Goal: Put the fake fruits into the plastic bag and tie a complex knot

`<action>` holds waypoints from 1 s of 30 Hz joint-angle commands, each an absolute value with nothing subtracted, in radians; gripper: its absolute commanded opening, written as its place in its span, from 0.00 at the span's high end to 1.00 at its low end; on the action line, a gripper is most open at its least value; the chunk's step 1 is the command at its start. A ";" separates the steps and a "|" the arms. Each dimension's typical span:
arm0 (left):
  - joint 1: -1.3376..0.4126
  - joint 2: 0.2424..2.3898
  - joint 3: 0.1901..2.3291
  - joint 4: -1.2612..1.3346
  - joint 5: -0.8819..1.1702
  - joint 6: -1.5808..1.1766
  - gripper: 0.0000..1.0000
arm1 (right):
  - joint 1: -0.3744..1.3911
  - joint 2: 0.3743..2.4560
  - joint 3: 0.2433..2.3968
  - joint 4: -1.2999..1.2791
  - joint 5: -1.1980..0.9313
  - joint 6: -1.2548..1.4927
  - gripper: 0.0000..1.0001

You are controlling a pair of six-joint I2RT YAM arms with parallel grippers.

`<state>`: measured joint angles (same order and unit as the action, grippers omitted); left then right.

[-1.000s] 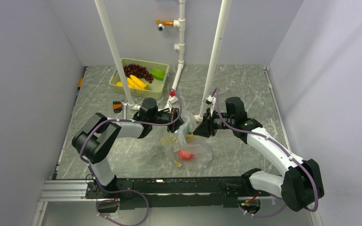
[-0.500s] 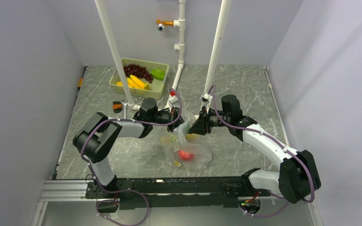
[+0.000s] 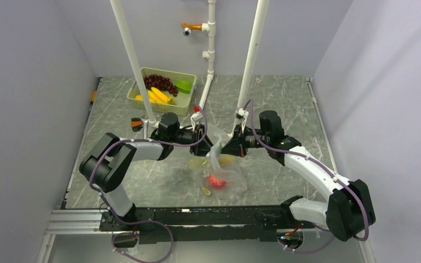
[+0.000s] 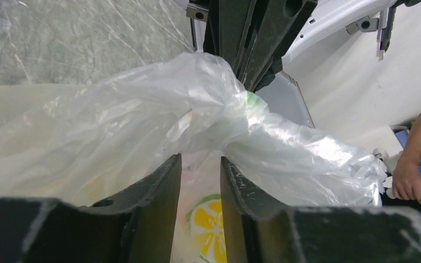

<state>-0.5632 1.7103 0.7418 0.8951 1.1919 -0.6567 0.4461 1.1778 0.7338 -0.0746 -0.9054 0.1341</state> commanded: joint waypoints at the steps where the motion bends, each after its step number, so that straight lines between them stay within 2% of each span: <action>1: -0.545 1.650 0.721 0.807 1.214 -0.547 0.58 | 0.448 1.138 0.749 -0.045 -0.923 0.102 1.00; 7: -0.439 1.517 0.689 0.586 1.167 -0.438 0.43 | 0.449 1.125 0.746 -0.058 -0.893 0.082 1.00; 9: -0.378 1.419 0.689 0.380 1.151 -0.294 0.39 | 0.451 1.121 0.740 -0.061 -0.879 0.078 1.00; 11: -0.349 1.308 0.729 0.077 1.122 -0.024 0.35 | 0.451 1.118 0.738 -0.066 -0.866 0.075 1.00; 13: -0.356 1.207 0.764 -0.158 1.063 0.212 0.21 | 0.452 1.114 0.739 -0.065 -0.852 0.079 1.00; 14: -0.364 1.166 0.769 -0.212 1.041 0.260 0.19 | 0.452 1.114 0.738 -0.062 -0.849 0.081 1.00; 17: -0.426 1.091 0.793 -0.290 0.981 0.318 0.18 | 0.456 1.111 0.738 -0.060 -0.836 0.089 1.00; 20: -0.531 1.068 0.815 -0.262 0.901 0.299 0.19 | 0.461 1.110 0.735 -0.059 -0.828 0.094 1.00; 25: -0.663 1.113 0.883 -0.210 0.686 0.208 0.24 | 0.466 1.104 0.739 -0.080 -0.822 0.080 1.00; 30: -0.724 1.166 0.940 -0.191 0.582 0.153 0.29 | 0.476 1.100 0.738 -0.080 -0.825 0.075 1.00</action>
